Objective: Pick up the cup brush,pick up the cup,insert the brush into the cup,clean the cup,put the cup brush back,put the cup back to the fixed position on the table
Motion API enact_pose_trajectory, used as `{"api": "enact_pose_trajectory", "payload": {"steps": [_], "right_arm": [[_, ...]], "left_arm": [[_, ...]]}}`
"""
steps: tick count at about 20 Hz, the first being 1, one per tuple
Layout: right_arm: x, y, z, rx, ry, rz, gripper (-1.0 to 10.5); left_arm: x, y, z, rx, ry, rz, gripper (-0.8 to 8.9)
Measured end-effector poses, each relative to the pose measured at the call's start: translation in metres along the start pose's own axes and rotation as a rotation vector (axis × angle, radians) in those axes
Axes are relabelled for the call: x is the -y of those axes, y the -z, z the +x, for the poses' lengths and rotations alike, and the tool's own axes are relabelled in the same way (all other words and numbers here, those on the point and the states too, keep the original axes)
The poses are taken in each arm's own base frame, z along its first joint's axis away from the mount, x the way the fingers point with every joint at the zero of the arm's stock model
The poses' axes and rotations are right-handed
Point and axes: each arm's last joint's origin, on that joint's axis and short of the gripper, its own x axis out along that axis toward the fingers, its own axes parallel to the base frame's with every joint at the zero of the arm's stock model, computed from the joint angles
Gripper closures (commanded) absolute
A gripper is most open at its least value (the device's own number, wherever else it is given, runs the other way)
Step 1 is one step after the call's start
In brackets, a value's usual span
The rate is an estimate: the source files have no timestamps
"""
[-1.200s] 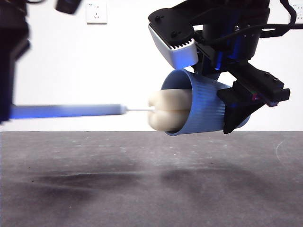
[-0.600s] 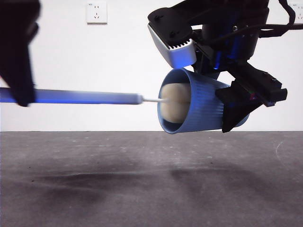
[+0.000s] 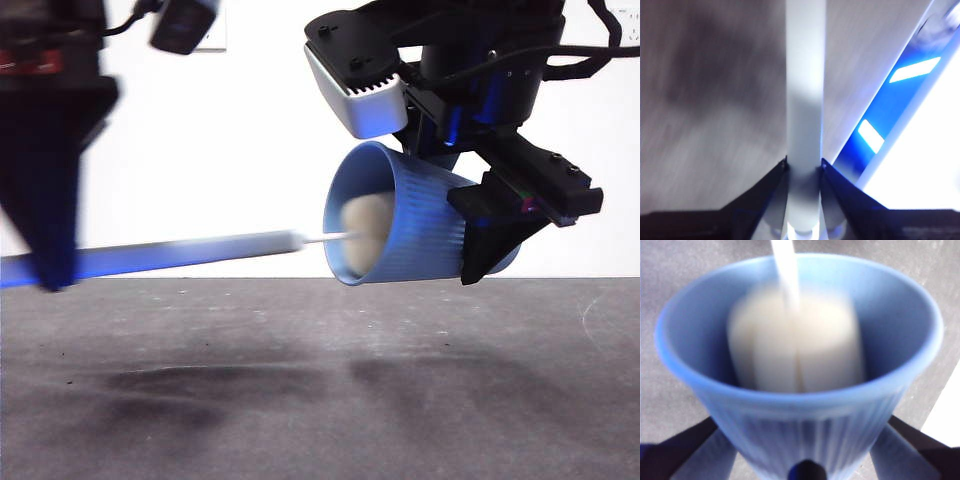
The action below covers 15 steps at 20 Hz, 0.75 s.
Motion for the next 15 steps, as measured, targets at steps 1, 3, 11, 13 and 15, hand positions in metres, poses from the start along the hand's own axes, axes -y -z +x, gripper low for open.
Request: {"api": "enact_pose_trajectory", "payload": {"steps": [1,3,11,13,15], "right_arm": [[0.000,0.000,0.000,0.000,0.001,0.008,9.6],[0.000,0.000,0.000,0.000,0.002,0.018,9.6],[0.002,0.001,0.000,-0.029,0.027,0.065,9.6],[0.002,0.001,0.000,-0.042,0.042,0.127,9.6],[0.002,0.003,0.001,-0.053,0.036,0.199,9.6]], "left_arm": [[0.000,0.003,-0.001,-0.024,-0.020,0.001,8.22],[-0.002,0.008,-0.002,-0.069,-0.050,-0.002,8.22],[-0.016,0.024,-0.012,-0.130,-0.116,-0.062,8.22],[-0.022,0.029,-0.016,-0.120,-0.123,-0.101,8.22],[-0.031,0.034,-0.019,-0.118,-0.146,-0.180,8.22]]}}
